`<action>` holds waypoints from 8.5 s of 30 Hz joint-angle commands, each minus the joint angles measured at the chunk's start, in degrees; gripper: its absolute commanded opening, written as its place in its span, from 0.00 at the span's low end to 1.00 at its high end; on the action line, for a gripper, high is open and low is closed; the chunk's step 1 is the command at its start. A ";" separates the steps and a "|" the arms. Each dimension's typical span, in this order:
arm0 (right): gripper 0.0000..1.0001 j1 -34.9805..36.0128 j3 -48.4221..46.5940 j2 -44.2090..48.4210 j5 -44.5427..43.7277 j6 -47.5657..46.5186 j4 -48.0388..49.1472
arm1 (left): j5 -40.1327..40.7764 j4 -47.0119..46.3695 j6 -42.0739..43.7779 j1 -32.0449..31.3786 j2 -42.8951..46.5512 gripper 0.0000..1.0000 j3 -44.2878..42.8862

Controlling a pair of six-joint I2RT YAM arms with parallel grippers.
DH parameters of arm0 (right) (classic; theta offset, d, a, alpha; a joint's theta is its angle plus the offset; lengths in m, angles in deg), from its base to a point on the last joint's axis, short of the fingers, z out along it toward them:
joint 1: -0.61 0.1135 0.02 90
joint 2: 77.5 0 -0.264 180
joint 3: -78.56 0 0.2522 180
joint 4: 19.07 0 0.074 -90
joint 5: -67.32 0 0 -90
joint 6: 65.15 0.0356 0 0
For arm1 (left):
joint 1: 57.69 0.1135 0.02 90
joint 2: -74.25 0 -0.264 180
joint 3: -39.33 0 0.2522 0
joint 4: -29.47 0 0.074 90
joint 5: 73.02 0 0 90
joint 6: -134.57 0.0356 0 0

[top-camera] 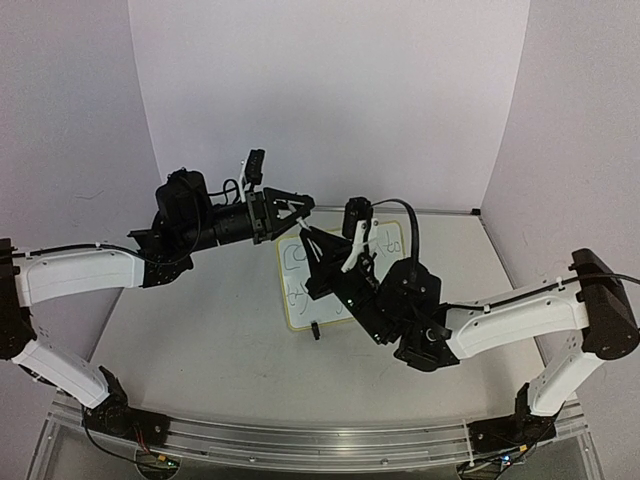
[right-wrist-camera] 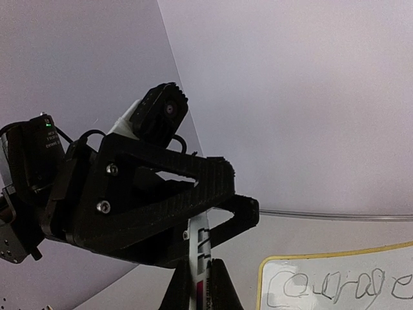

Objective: Write a sentence on the whiteboard
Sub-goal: Pass from the right arm to the left, then pass from the left arm to the right, then pass from the right arm to the left, then pick up the pen cap from the center of the board, then insert the pen cap into the whiteboard marker.

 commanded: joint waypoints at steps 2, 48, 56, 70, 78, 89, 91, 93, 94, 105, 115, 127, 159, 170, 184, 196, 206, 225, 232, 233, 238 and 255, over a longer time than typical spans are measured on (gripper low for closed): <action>0.00 0.68 -2.43 -0.77 -5.02 -2.68 0.49 | -2.04 -3.49 -1.90 -0.60 -0.02 0.31 -2.48; 0.80 -7.26 0.17 18.38 22.51 15.22 -46.86 | -0.71 23.38 22.23 -0.40 2.30 0.00 -11.15; 0.66 -11.89 -1.51 15.70 37.41 17.17 -45.50 | -5.45 23.26 21.54 -0.41 1.45 0.00 -11.47; 0.22 -12.21 -4.32 9.96 42.78 18.54 -42.85 | -5.93 22.74 20.88 -0.41 1.35 0.00 -10.87; 0.00 -12.20 -1.65 11.39 38.89 18.69 -37.12 | -6.14 22.81 20.68 -0.42 1.24 0.01 -9.78; 0.00 -12.20 2.72 13.29 30.28 21.46 -31.22 | -10.13 20.53 19.21 -0.52 0.15 0.64 -7.46; 0.00 -12.21 2.67 13.16 30.28 21.49 -31.03 | -11.01 19.59 18.31 -0.50 -0.12 0.66 -6.76; 0.00 -12.18 2.57 12.99 30.53 21.56 -30.81 | -11.65 19.22 17.88 -0.54 -0.43 0.67 -6.38; 0.00 -12.20 2.52 12.91 30.67 21.64 -30.74 | -11.91 19.15 17.80 -0.57 -0.76 0.67 -6.45; 0.00 -12.17 1.95 11.81 32.79 22.09 -30.19 | -12.68 15.29 15.65 -0.94 -3.49 0.56 -7.07; 0.00 -12.22 2.12 11.26 34.05 23.09 -29.75 | -12.81 12.47 14.18 -1.04 -5.11 0.42 -7.51; 0.00 -12.19 2.82 11.54 34.35 23.79 -29.21 | -12.45 10.32 13.36 -1.27 -6.21 0.20 -8.03; 0.89 -33.23 7.51 22.31 11.28 41.50 -85.20 | -14.60 56.68 48.68 4.94 -4.88 0.00 -17.46; 0.64 -37.67 1.70 2.06 13.31 44.09 -90.28 | -9.23 57.10 56.26 4.93 -1.05 0.00 -11.06; 0.36 -39.10 -1.46 -5.91 13.74 48.31 -90.03 | -8.67 56.11 56.04 4.07 0.62 0.00 -8.10; 0.22 -39.92 0.65 -6.88 13.83 50.29 -87.63 | -8.85 55.90 55.69 3.60 -0.19 0.00 -8.13; 0.14 -40.26 1.42 -8.11 14.68 50.86 -85.66 | -8.87 55.87 55.70 3.17 -0.37 0.00 -7.90; 0.00 -39.36 5.95 8.57 18.02 44.07 -77.74 | -14.95 39.27 36.74 -1.95 -6.10 0.00 -3.97; 0.00 -35.99 7.66 19.27 19.00 42.63 -70.00 | -15.62 31.08 27.42 -6.49 -11.85 0.00 -3.00; 0.00 -34.88 7.81 20.31 18.34 43.09 -69.09 | -16.13 30.35 26.34 -7.18 -12.47 0.00 -3.18; 0.00 -26.96 8.39 25.05 9.91 43.87 -60.41 | -18.81 28.24 23.80 -9.48 -16.02 0.00 -4.96; 0.00 -17.49 11.01 19.50 9.42 44.88 -37.51 | -19.54 12.94 10.77 -10.01 -19.06 0.00 -2.53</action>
